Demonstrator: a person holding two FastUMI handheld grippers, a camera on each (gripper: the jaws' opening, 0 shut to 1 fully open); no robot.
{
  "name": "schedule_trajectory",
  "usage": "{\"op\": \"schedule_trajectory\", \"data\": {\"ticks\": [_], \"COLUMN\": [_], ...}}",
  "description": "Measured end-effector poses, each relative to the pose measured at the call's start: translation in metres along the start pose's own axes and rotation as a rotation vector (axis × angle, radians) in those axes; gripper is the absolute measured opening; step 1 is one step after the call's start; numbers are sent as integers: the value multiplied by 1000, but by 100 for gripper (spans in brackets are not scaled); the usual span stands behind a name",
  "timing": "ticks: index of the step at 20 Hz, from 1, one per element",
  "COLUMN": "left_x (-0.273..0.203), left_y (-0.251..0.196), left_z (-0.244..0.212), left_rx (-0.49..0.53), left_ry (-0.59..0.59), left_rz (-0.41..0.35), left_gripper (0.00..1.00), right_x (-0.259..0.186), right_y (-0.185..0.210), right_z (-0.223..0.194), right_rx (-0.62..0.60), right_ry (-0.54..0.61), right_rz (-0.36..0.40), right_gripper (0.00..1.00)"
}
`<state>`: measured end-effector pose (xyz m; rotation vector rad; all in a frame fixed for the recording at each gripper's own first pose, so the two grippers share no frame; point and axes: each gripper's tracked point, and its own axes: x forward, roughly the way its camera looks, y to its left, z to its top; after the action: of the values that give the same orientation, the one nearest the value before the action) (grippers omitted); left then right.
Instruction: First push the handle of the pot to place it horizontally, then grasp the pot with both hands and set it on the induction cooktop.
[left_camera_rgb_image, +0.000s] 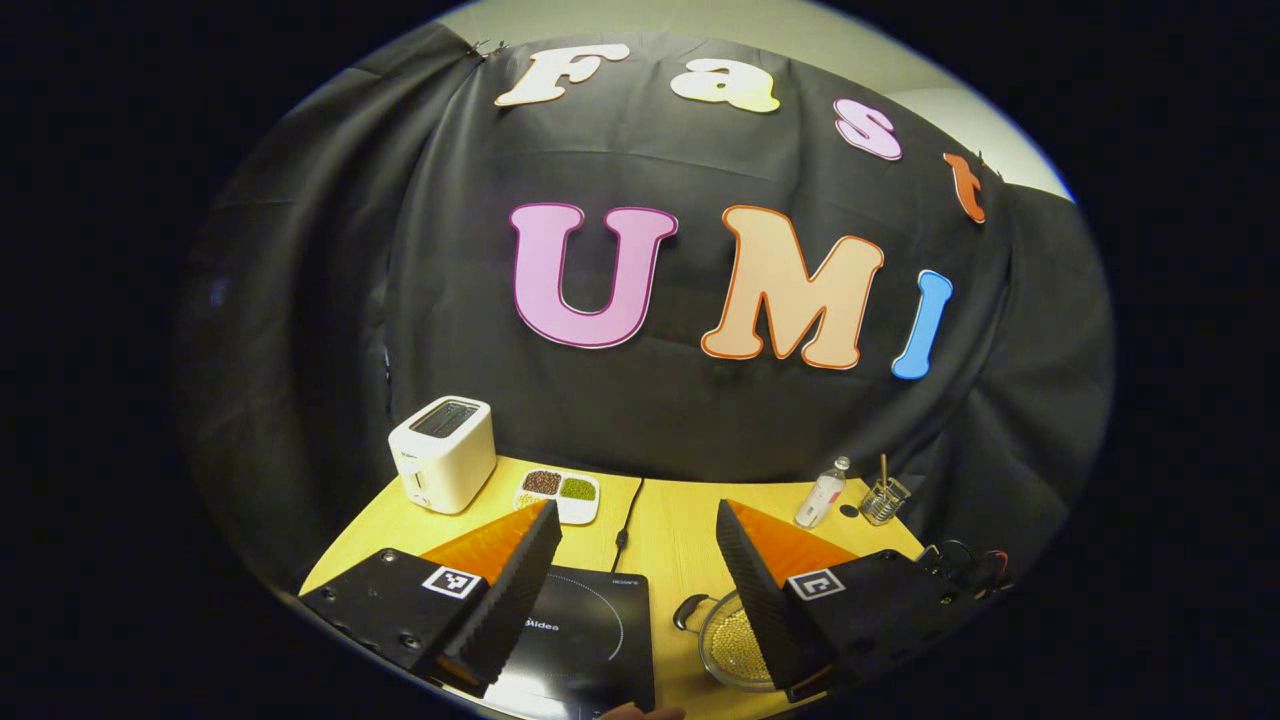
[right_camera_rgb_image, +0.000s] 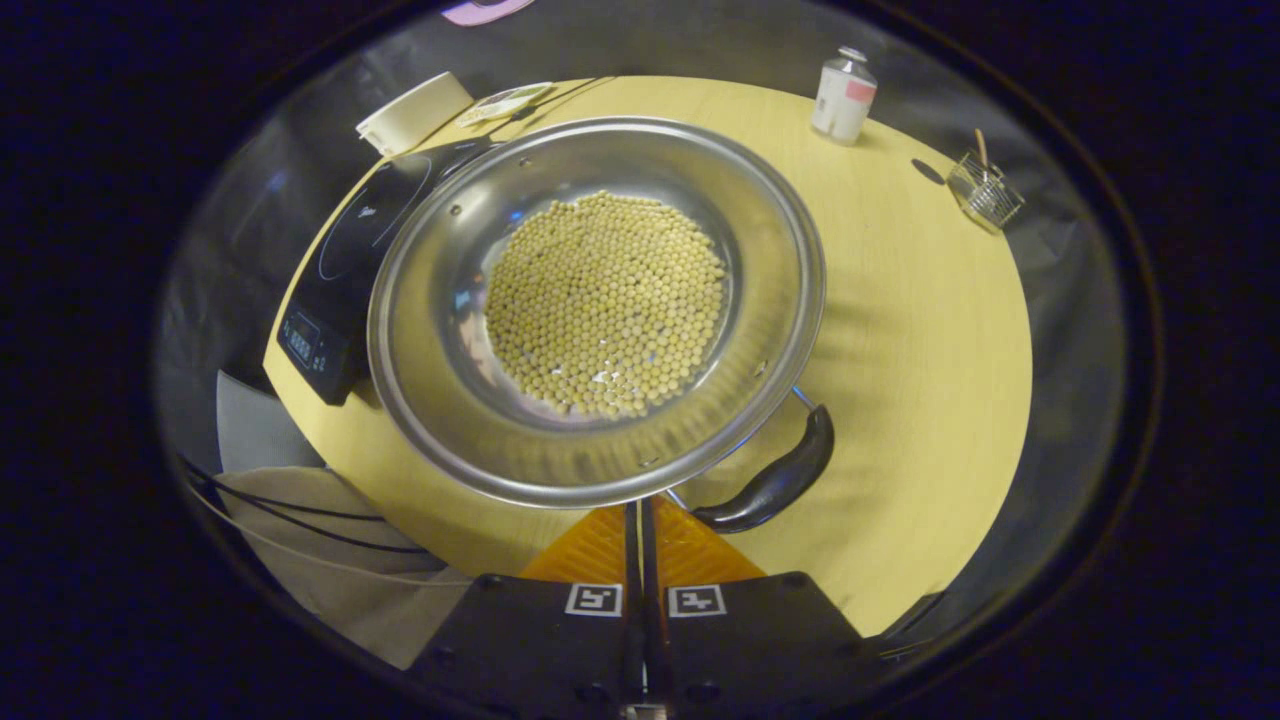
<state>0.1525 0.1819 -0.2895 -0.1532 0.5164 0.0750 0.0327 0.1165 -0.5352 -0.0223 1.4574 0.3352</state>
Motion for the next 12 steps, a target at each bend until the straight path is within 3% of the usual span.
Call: {"op": "schedule_trajectory", "data": {"ticks": [12], "left_x": [-17], "left_y": [-3], "left_z": [-4], "left_rx": [-5], "left_ry": [-6], "left_rz": [11], "left_gripper": [95], "right_x": [-1], "right_y": [-45], "right_z": [23], "right_rx": [58], "right_ry": [-99], "right_rz": [-88], "right_gripper": [3]}}
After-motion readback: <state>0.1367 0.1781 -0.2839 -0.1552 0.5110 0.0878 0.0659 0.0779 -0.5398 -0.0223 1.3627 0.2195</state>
